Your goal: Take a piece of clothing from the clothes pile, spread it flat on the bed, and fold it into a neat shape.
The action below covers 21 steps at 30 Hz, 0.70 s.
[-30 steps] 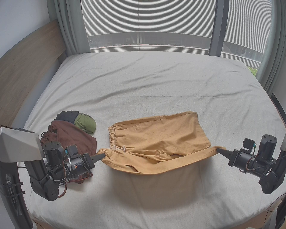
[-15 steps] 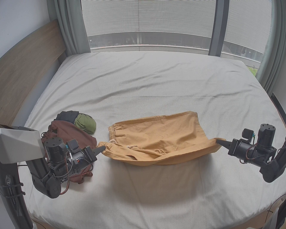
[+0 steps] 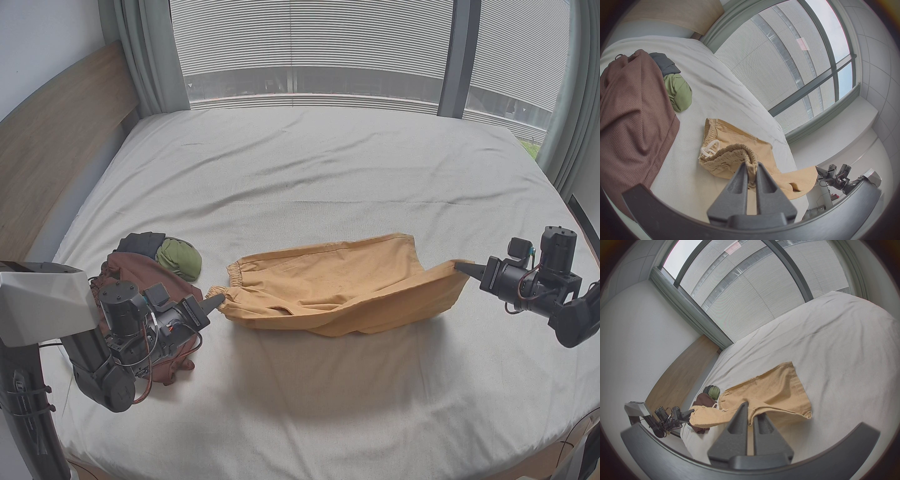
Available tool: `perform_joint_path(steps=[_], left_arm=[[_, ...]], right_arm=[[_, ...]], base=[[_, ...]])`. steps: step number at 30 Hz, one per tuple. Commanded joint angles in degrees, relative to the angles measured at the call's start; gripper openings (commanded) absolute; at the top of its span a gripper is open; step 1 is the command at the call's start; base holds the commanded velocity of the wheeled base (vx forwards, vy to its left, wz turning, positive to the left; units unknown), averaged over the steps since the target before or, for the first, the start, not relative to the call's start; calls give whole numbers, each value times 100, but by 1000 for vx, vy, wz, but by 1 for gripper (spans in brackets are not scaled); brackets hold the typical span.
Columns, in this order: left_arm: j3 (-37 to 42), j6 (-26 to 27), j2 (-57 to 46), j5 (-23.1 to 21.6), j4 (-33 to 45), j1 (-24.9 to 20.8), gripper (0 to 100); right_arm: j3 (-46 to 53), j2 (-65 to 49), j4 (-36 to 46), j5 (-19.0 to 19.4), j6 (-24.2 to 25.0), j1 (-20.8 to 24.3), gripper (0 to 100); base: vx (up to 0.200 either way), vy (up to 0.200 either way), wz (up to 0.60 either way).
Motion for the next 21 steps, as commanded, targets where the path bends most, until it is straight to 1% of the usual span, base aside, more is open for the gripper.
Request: perform_joint_path(steps=[1,3,9,15,18,20,21], left_arm=[[-28,-22,20,29,-3,-53,0],[-37,-22,20,29,-3,-53,0],[-98,-48,20,91,-3,-45,0],[-213,-224,29,222,-3,-45,0],[-248,-233,29,240,-3,-45,0],[-256,-233,29,240,-3,-45,0],[-256,-242,29,240,-3,-45,0]], right_arm=[[-601,-28,365,-3,-1,-25,0],[-689,-28,453,-3,-1,-25,0],[-1392,-20,1200,-3,-1,-25,0],[-1805,7,1605,-3,-10,-25,0],[-2095,7,1930,-3,-10,-25,0],[-2121,7,1956,-12,-10,-25,0],[-2297,7,2193,-12,-27,-34,0]], base=[[0,0,0],[0,0,0],[0,0,0],[0,0,0],[0,0,0],[0,0,0],[0,0,0]])
